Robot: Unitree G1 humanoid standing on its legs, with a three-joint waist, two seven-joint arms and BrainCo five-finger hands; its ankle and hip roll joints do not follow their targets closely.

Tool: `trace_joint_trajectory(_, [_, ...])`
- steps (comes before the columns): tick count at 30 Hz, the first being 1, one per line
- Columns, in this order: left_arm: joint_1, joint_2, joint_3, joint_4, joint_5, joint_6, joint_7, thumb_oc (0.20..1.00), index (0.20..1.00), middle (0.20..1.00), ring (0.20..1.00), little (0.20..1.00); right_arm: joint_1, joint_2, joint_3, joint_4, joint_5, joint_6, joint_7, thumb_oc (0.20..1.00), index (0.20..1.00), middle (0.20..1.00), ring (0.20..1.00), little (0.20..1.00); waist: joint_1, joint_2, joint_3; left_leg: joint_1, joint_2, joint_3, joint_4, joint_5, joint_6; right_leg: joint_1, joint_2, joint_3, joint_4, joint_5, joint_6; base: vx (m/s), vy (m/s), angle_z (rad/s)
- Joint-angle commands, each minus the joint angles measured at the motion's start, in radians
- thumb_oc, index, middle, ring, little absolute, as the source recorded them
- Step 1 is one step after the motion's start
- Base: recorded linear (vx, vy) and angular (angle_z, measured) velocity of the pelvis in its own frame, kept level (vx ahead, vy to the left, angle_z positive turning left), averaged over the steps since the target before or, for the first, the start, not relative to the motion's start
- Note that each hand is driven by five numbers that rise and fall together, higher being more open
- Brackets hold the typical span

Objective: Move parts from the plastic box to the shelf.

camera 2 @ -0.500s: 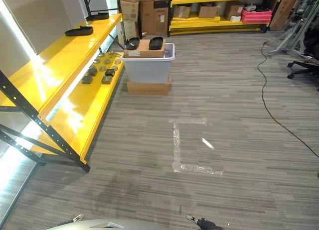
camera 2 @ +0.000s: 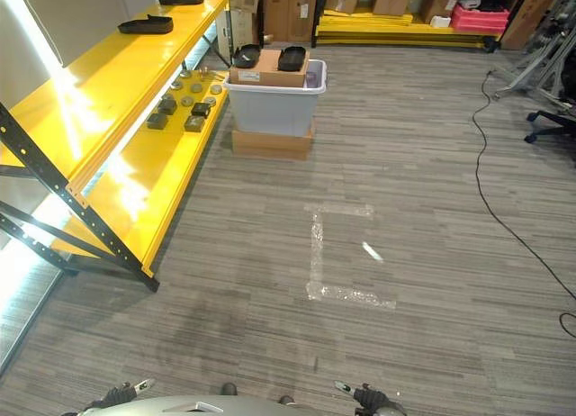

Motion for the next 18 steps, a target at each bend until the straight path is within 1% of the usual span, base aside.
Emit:
trace_joint_trajectory(1, [-0.060,0.007,0.033,0.085,-0.007,-0.008,-0.010,1.000,1.000,1.000,1.000,1.000,-0.020,0.010,0.018,0.075,0.017,-0.002,0.004,1.000,1.000,1.000,1.000,1.000,0.003,-0.032,-0.040,-0.017,0.044,-0.012,-0.003,-0.047,-0.051,0.015,-0.090,0.018,0.000,-0.036,0.105,0.03,0.069,-0.04])
trace_joint_trajectory(5, [-0.063,0.002,0.033,0.086,-0.018,-0.007,-0.024,1.000,1.000,1.000,1.000,1.000,-0.027,0.022,0.034,0.090,-0.010,0.010,0.008,1.000,1.000,1.000,1.000,1.000,0.006,-0.034,-0.049,-0.012,0.036,-0.007,-0.006,-0.054,-0.042,0.015,-0.101,0.019,0.005,-0.032,0.112,0.02,0.052,-0.02])
trace_joint_trajectory(11, [-0.066,-0.001,0.025,0.079,-0.016,-0.007,-0.023,1.000,1.000,1.000,1.000,1.000,-0.030,0.034,0.038,0.089,-0.004,0.013,0.012,1.000,1.000,1.000,1.000,1.000,0.009,-0.036,-0.057,-0.002,0.032,-0.004,-0.006,-0.063,-0.037,0.019,-0.106,0.023,0.008,-0.035,0.113,0.02,0.023,-0.04])
trace_joint_trajectory(14, [-0.069,-0.001,0.013,0.075,0.009,-0.009,-0.011,1.000,1.000,1.000,1.000,1.000,-0.029,0.037,0.038,0.089,-0.001,0.014,0.012,1.000,1.000,1.000,1.000,1.000,0.009,-0.038,-0.060,0.003,0.030,-0.006,-0.004,-0.067,-0.035,0.023,-0.106,0.025,0.008,-0.037,0.114,0.01,0.006,-0.02])
trace_joint_trajectory(18, [-0.071,-0.006,0.015,0.083,-0.001,-0.004,-0.012,1.000,1.000,1.000,1.000,1.000,-0.025,0.046,0.045,0.089,-0.005,0.015,0.012,1.000,1.000,1.000,1.000,1.000,0.011,-0.037,-0.066,0.010,0.028,-0.006,0.002,-0.073,-0.033,0.034,-0.109,0.024,0.007,-0.041,0.115,0.00,0.000,0.00])
